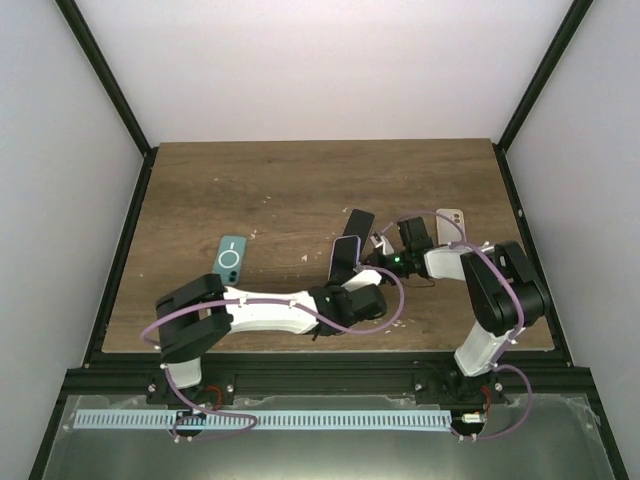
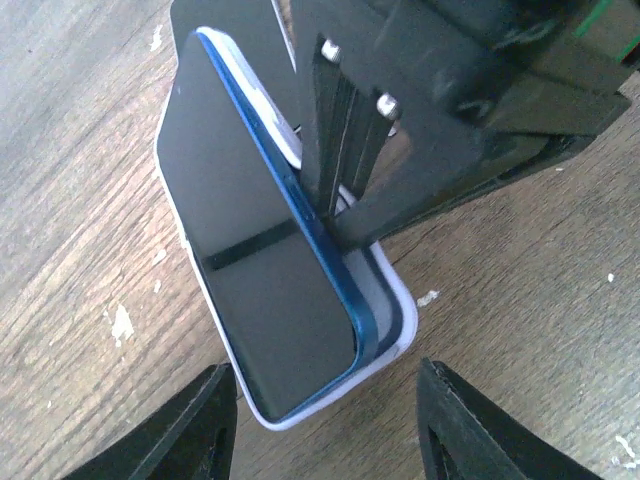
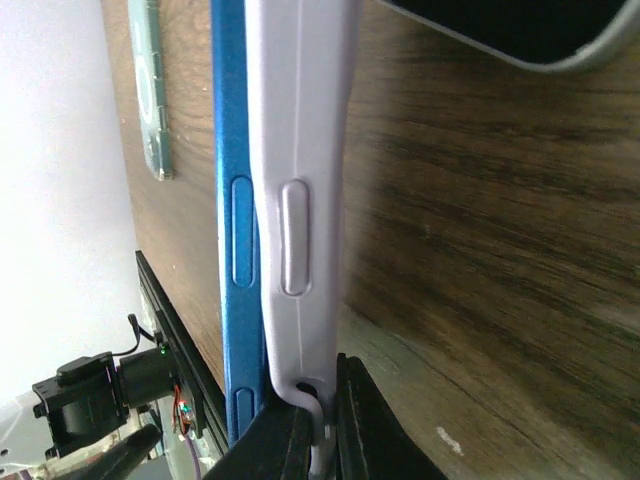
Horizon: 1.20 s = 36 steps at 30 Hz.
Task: Take the phone out of the phone case
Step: Remove the phone case from the phone.
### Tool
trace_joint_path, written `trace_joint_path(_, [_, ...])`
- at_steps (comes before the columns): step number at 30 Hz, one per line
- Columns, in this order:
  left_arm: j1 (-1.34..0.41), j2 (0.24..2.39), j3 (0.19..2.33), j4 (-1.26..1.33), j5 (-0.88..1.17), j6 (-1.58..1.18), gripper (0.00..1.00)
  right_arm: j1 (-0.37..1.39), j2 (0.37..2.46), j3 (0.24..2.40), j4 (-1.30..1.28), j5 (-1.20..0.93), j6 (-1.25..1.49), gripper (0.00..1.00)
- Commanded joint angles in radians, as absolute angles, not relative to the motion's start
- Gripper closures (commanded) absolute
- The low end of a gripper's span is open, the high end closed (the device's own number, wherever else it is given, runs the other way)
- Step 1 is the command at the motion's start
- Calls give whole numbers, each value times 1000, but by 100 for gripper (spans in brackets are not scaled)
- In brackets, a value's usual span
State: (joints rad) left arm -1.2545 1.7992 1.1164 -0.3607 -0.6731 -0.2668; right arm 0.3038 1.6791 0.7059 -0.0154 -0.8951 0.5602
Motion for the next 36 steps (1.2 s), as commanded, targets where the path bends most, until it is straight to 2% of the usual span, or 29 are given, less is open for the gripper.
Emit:
trace_joint_path(1, [-1264,1854,1171,-364,-736,-217,50,307,1716,734,6,-924,578,99])
trace_joint_path(7, [-1264,1877,1181,-354,-754,-200,55,307,1726,744,-6,-940,572,99])
trace_joint_path(15, [-1264,1923,1183,-332,-729,-162,50,308,1748,751,-5,-964,572,99])
trace_joint_path(24, [-1264,1946,1183,-328,-782,-157,51,307,1751,749,-2,-974,568,99])
trace_joint_path(30, [-1248,1838,1094,-194,-614,-136,42,308,1761,754,-8,-974,565,99])
trace_joint_path(36, [-1198,1803,1074,-183,-573,-158,42,307,1767,758,-11,-978,563,99])
